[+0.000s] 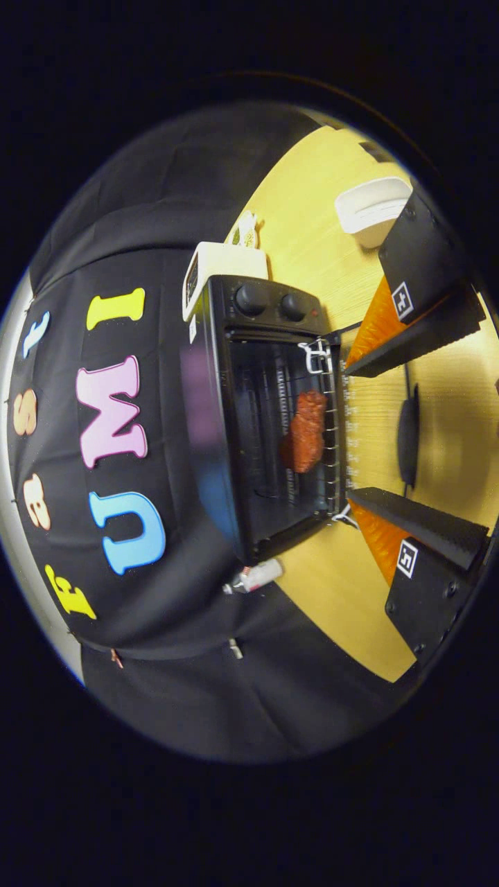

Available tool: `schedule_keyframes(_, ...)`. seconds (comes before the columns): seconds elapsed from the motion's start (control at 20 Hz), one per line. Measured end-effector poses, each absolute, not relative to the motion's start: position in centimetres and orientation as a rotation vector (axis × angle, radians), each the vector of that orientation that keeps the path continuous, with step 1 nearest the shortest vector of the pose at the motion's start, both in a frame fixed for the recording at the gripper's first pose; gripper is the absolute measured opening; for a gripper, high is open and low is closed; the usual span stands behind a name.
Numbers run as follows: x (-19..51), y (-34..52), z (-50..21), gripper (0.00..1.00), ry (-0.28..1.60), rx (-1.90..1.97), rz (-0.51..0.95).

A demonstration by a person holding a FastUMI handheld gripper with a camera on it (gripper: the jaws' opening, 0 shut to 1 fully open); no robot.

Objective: Open the toaster oven, put the food inside, and close the toaster oven door.

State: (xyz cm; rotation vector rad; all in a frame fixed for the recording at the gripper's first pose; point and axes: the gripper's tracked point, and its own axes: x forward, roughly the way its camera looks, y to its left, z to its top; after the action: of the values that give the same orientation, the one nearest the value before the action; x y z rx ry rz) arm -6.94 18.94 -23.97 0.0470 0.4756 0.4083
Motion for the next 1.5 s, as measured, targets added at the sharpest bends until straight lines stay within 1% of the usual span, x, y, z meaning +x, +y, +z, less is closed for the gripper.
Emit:
schedule_keyframes(0.1,-9.1,18.5,-25.3,0.98,0.518,0.008,0.414)
schedule_keyframes(0.25,-10.5,18.7,-28.3,0.98,0.592,-0.023,0.407)
schedule_keyframes(0.5,-10.4,19.8,-32.2,0.98,0.664,-0.094,0.409)
schedule_keyframes(0.7,-9.9,20.1,-35.1,0.99,0.734,-0.136,0.366)
schedule_keyframes(1.1,-9.1,20.4,-34.9,0.99,0.744,-0.098,0.299)
schedule_keyframes(1.3,-9.1,20.4,-33.0,0.99,0.731,-0.059,0.278)
schedule_keyframes(1.5,-8.5,20.8,-29.3,0.99,0.676,-0.078,0.284)
